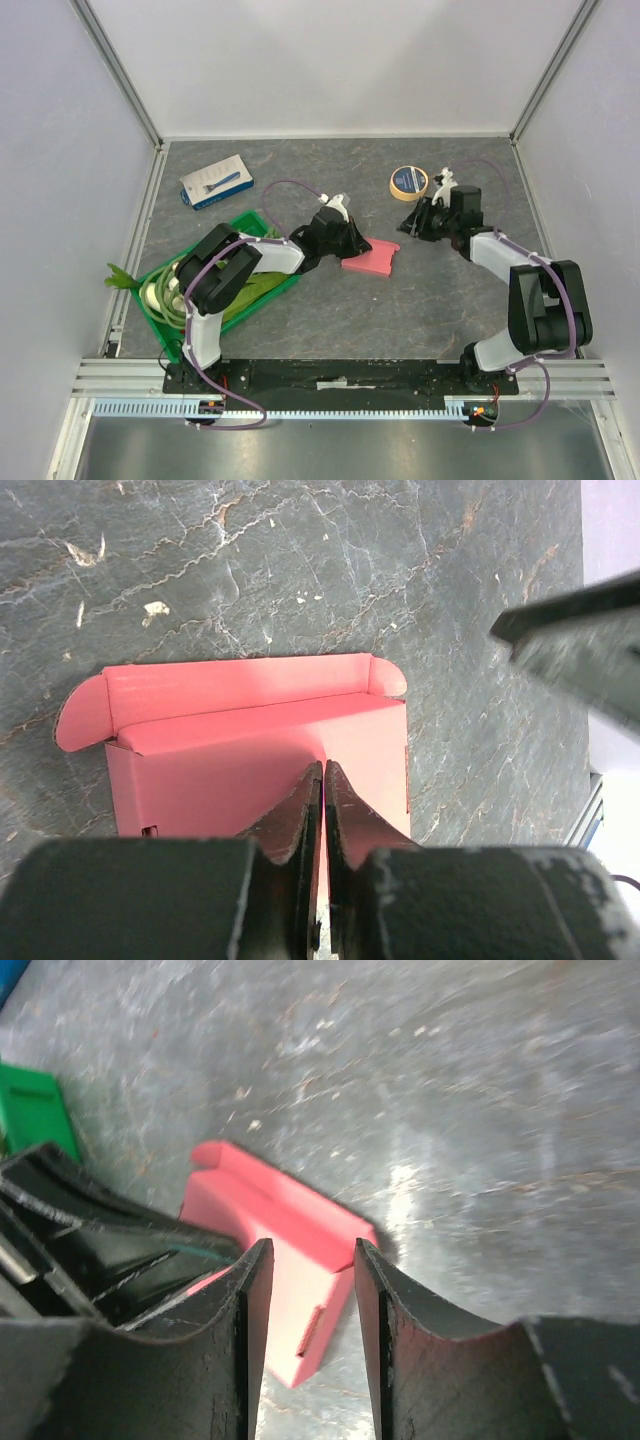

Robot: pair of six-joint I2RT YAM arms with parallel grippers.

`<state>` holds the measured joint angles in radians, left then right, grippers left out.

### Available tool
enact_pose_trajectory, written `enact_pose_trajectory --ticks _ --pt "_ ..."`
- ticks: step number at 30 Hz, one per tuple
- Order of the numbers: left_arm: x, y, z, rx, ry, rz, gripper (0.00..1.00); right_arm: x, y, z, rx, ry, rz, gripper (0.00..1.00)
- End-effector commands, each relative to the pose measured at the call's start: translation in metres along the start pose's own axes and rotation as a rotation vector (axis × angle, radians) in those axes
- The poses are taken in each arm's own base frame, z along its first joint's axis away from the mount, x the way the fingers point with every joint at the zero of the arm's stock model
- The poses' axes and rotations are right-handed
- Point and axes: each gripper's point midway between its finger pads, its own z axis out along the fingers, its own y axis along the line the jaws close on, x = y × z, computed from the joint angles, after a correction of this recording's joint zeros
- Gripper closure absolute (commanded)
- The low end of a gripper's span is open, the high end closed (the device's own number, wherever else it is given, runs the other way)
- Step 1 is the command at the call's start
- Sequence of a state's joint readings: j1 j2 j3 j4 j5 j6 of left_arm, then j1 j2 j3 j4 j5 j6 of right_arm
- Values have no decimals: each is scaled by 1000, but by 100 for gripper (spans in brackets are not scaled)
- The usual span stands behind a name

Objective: Fold the paper box

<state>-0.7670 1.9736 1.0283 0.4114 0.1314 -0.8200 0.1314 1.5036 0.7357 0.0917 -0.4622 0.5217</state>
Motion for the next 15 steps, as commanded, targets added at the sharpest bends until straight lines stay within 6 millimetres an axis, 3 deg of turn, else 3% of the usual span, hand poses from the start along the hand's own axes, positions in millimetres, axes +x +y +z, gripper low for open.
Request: enact_pose_trajectory --ticks 1,5,8,15 --pt "37 49 -12 -162 116 1 89 4 -34 -3 90 81 2 54" --pt "38 49 -13 -163 118 8 88 11 -41 4 96 94 23 55" --pt "37 49 -14 -160 115 12 88 24 -38 12 47 141 61 56" --pt "35 47 -16 -147 106 17 88 33 -35 21 -11 133 110 62"
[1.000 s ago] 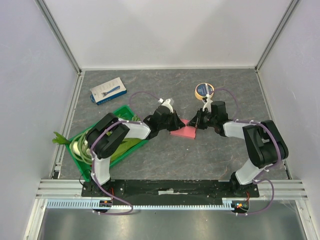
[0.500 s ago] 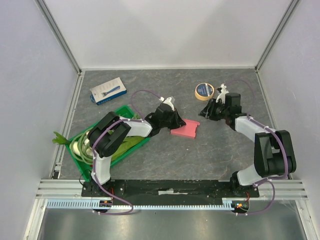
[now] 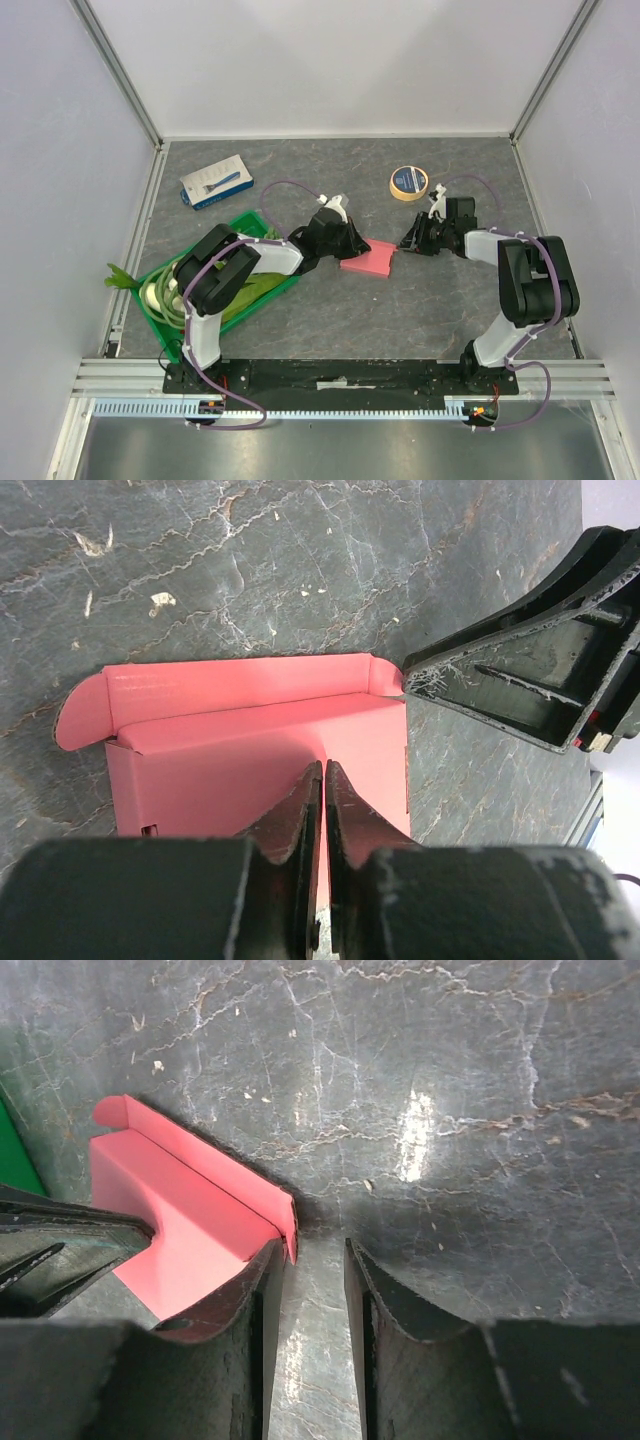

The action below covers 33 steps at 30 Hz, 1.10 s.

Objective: Fold the paper box

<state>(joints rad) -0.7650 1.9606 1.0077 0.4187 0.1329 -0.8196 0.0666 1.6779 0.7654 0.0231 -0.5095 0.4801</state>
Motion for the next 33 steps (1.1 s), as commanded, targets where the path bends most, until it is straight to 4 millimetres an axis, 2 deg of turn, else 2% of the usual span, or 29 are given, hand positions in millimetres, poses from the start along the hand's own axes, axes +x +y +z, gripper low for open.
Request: enact_pose_trajectory --ticks 1,7,11,16,18,20,21,27,28,33 --pt "33 45 -12 -146 102 20 88 -2 12 6 -87 -23 10 62" --pt "32 44 -12 -140 100 28 87 9 15 12 -141 -9 52 66" --pt "33 41 -12 -128 103 38 87 4 23 16 -196 -28 71 72" --pt "28 35 -16 -101 94 69 85 -6 31 11 -229 -68 36 96" --pt "26 29 -17 -77 86 84 83 -16 40 3 -245 -116 -2 100" --pt "26 24 -24 -46 76 90 83 -18 46 -5 -263 -145 -34 100" --pt "23 19 -25 -22 55 93 81 -27 55 -14 -286 -193 -73 100" --pt "24 0 -44 40 26 122 82 -34 82 -51 -337 -331 -237 100" --pt "26 1 -47 37 25 121 81 -32 82 -54 -333 -338 -249 100" --pt "29 -17 -58 78 14 144 81 -30 94 -60 -339 -353 -338 100"
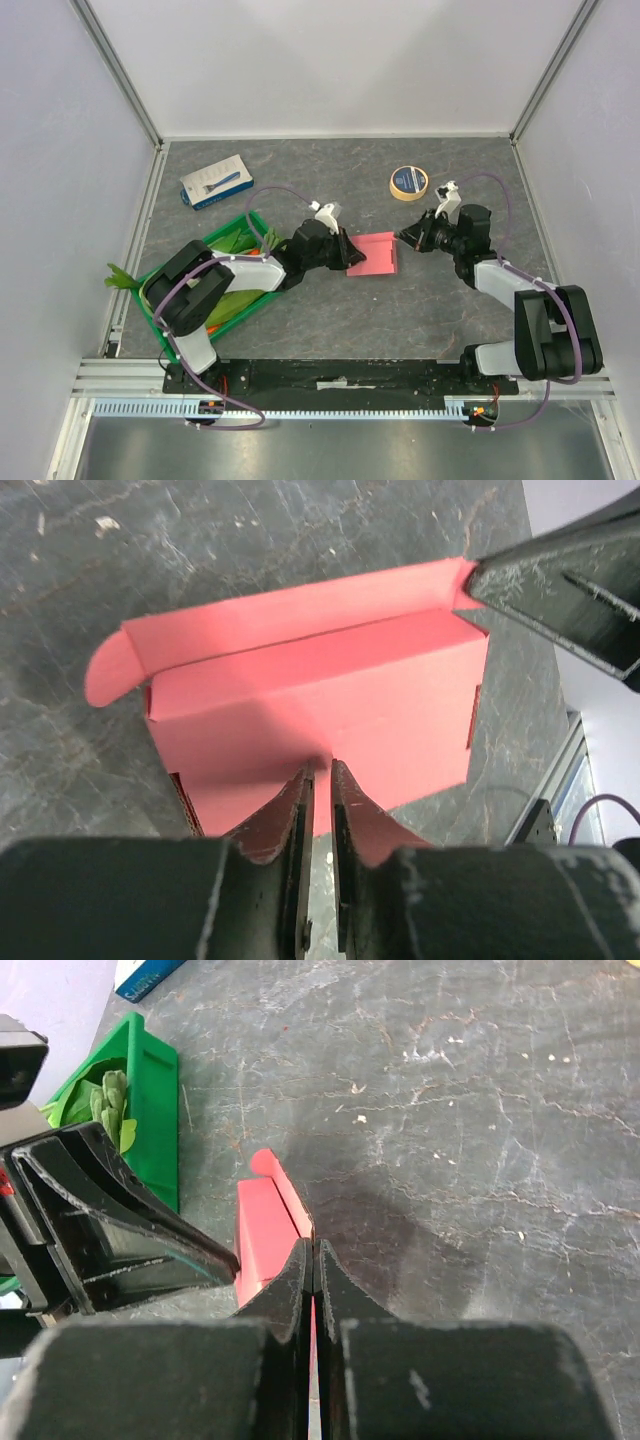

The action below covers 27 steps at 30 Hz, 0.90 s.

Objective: Fold the paper box

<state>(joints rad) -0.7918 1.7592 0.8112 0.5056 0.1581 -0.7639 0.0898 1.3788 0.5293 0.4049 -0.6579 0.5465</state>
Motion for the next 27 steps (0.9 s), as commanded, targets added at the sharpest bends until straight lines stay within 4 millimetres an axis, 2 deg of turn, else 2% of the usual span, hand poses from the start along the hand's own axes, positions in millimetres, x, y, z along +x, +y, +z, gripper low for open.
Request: enact_pose_trajectory --ticks 1,7,9,15,19,23,27 --pt "19 -2 -12 -8 44 63 81 -20 22 1 -66 -65 -164 100" --pt "27 -18 -21 9 34 89 81 -17 44 -1 -80 -57 -306 100" --pt "23 -21 -26 10 17 100 81 -15 47 -5 -63 -50 -341 100" --pt "19 -18 -40 -21 -14 146 72 -10 31 -13 27 -64 -455 100" --pt "21 -20 -42 -12 1 167 70 0 30 -13 19 -53 -490 100" --pt "13 -23 -51 -6 -34 199 67 7 34 -11 17 -39 -542 100" --pt "-8 -44 -74 57 -98 328 57 7 32 -10 26 -43 -559 100"
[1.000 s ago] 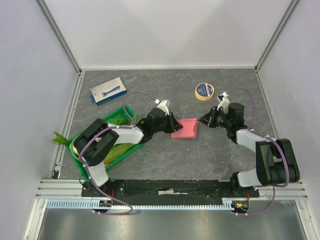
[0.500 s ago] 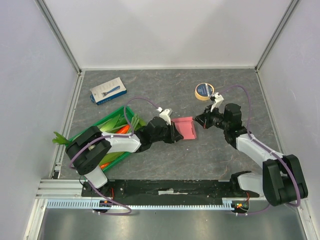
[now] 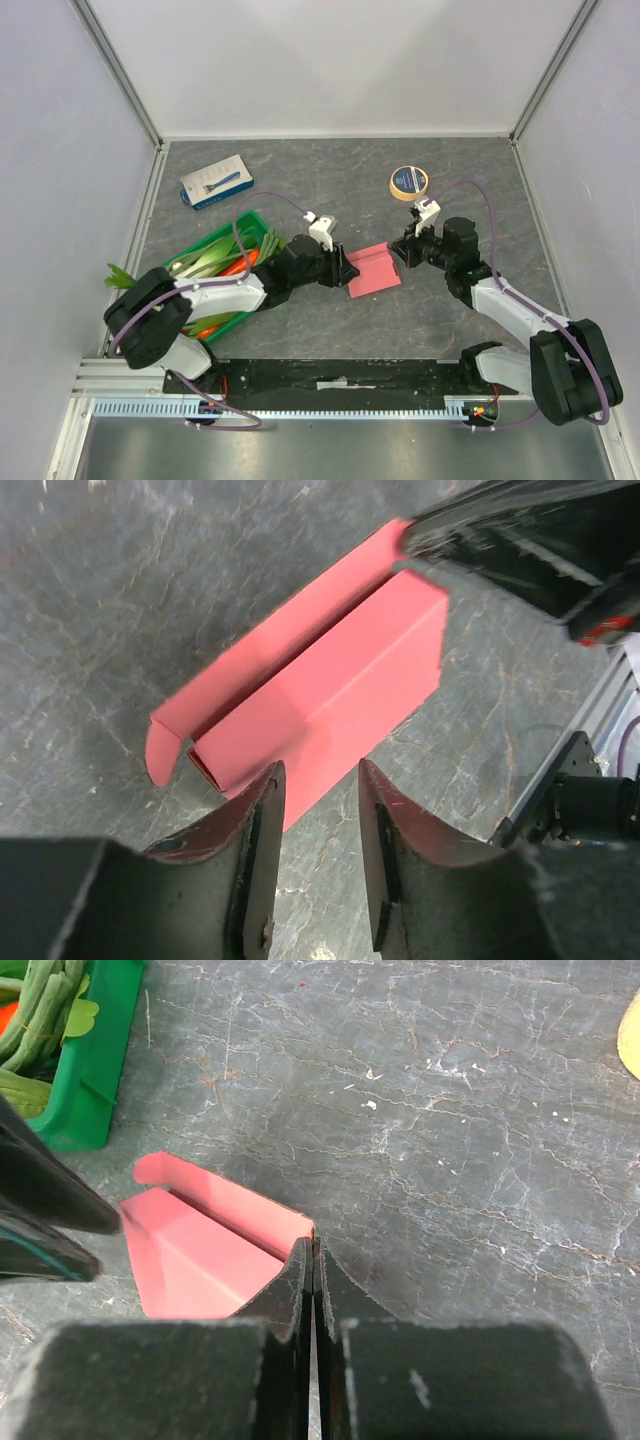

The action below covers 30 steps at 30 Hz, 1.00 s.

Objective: Fold the paper box

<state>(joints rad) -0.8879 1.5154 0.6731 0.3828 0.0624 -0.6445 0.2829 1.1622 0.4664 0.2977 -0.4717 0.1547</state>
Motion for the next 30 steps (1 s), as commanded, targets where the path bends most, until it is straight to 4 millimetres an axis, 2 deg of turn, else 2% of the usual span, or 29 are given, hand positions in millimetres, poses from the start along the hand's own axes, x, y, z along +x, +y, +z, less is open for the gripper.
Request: enact_pose_trajectory --ticks 1,4,5,7,8,9,12,14,15,17,19,20,21,22,23,24,25,26,30 --pt "-47 -36 -34 113 -140 205 55 -10 -5 -2 27 -38 -75 100" --pt "-58 -50 -49 171 -156 344 45 -10 -3 -1 16 -43 -76 100" --pt "-62 -54 -54 191 -162 405 36 -11 -3 -1 13 -46 -79 100" --pt "-66 -68 -57 275 -142 474 28 -12 -1 -2 7 -48 -81 100" --pt "-61 -65 -50 279 -103 519 25 -12 -1 -3 7 -52 -81 100" --pt "-64 -68 -48 282 -82 534 25 -13 1 -3 1 -59 -83 100" --pt "-70 -61 -35 312 -44 544 23 -15 2 -4 -6 -67 -86 100" --pt "-75 -53 -29 354 -21 552 19 -15 4 -4 -13 -65 -86 100" --pt "-75 -50 -21 367 4 552 15 -15 4 -4 -17 -65 -83 100" --pt "-78 -45 -17 423 36 559 7 -15 5 -4 -21 -66 -84 100" --pt "-79 -39 -7 482 104 540 5 -16 5 -4 -21 -68 -83 100" --pt "-88 -43 -3 507 102 545 4 -16 6 -4 -26 -69 -85 100" --pt "-75 -35 3 531 171 502 4 -17 7 -4 -27 -70 -86 100" --pt "-71 -32 7 547 196 524 4 -17 6 -4 -26 -70 -84 100" --pt "-80 -38 10 568 201 536 6 -17 6 -4 -27 -69 -84 100" --pt "-73 -41 9 608 237 522 7 -16 5 -4 -26 -68 -83 100" --pt "-65 -35 16 612 270 502 7 -16 6 -3 -27 -67 -84 100" --pt "-68 -37 18 621 276 503 9 -16 6 -3 -27 -66 -84 100" --pt "-49 -32 30 651 347 460 12 -18 7 -3 -31 -71 -84 100"
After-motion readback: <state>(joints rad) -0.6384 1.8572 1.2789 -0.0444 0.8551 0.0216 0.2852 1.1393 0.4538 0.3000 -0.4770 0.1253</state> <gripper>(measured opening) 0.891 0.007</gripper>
